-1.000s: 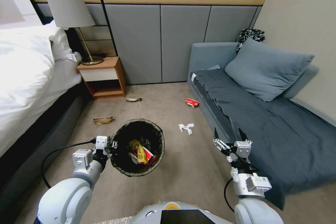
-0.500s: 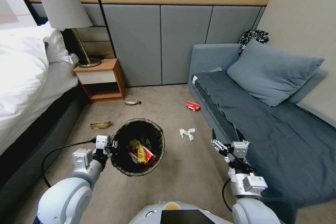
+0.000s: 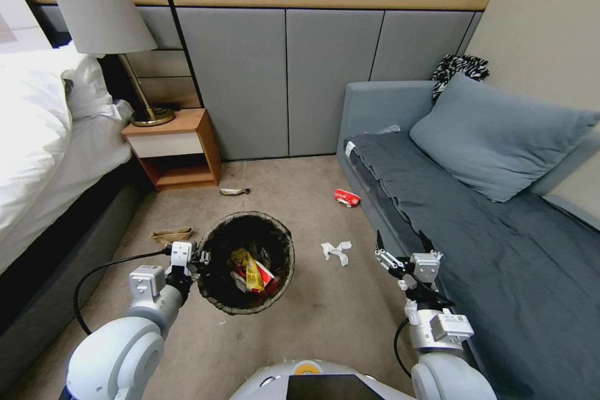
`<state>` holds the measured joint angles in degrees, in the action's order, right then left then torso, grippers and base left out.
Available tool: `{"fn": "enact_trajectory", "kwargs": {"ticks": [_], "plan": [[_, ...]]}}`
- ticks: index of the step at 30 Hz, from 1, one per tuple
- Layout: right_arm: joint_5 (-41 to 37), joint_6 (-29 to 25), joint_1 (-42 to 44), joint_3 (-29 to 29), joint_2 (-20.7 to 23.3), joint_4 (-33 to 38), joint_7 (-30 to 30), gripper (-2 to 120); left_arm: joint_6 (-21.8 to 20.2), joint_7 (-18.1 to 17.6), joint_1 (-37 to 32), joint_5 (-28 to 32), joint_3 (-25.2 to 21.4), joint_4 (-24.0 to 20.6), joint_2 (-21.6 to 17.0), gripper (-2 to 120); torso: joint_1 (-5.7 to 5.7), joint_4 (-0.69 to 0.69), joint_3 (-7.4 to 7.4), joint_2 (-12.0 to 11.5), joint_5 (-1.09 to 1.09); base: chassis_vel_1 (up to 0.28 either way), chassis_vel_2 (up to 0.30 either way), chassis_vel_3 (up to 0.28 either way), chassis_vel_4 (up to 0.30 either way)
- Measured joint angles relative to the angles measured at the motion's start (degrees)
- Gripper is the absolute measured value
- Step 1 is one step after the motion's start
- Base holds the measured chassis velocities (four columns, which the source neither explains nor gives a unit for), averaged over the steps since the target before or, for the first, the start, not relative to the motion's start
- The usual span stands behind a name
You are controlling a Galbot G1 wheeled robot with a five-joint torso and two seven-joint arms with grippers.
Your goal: Pick up the trash bin, then pick up the garbage from the floor and place it into the trash bin.
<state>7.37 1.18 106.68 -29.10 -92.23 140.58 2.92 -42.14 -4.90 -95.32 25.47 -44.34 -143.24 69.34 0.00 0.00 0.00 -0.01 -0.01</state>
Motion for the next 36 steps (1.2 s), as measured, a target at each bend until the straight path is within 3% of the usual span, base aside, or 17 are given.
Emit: {"fn": "enact_trajectory", "kwargs": {"ticks": [12,15,16,17,23,30,36], "plan": [[-2.3,3.6,-1.7,0.3,0.2,-1.6,0.1,100,0.0,-0.1,0.1,0.5,-0.2,0.0,-0.2,1,0.0,-0.01,-0.01,0.0,0.0,-0.023,0.025,0.019,-0.024],[-6.5,7.7,-4.5,0.2,5.7,-4.2,0.7,100,0.0,-0.1,-0.1,1.0,-0.5,0.0,-0.9,1,0.0,0.0,0.0,0.0,0.0,0.0,0.0,0.0,0.0],[-6.5,7.7,-4.5,0.2,5.7,-4.2,0.7,100,0.0,-0.1,-0.1,1.0,-0.5,0.0,-0.9,1,0.0,0.0,0.0,0.0,0.0,0.0,0.0,0.0,0.0],[-9.0,9.7,-5.9,0.4,8.7,-5.2,1.1,100,0.0,-0.2,0.1,1.4,-0.9,0.0,-1.5,1,0.0,0.01,-0.01,0.0,0.01,0.0,0.0,0.0,0.0],[-13.7,12.7,-8.5,0.5,13.1,-7.6,1.8,100,0.0,-0.6,0.7,2.6,-1.1,0.0,-2.6,1,0.0,0.0,0.0,0.0,0.02,0.0,0.0,0.0,0.0],[-22.3,17.7,-19.6,5.5,20.4,-20.2,4.4,100,0.0,-0.9,0.2,5.0,-1.5,0.0,-4.4,1,0.0,0.0,0.0,0.0,0.02,0.0,0.0,0.0,0.0],[-25.9,18.5,-27.9,11.7,21.9,-30.2,5.1,100,0.0,-1.0,-2.5,4.4,-1.8,0.0,-3.8,1,0.0,0.01,0.0,0.0,0.01,0.0,0.0,0.0,0.0]]}}
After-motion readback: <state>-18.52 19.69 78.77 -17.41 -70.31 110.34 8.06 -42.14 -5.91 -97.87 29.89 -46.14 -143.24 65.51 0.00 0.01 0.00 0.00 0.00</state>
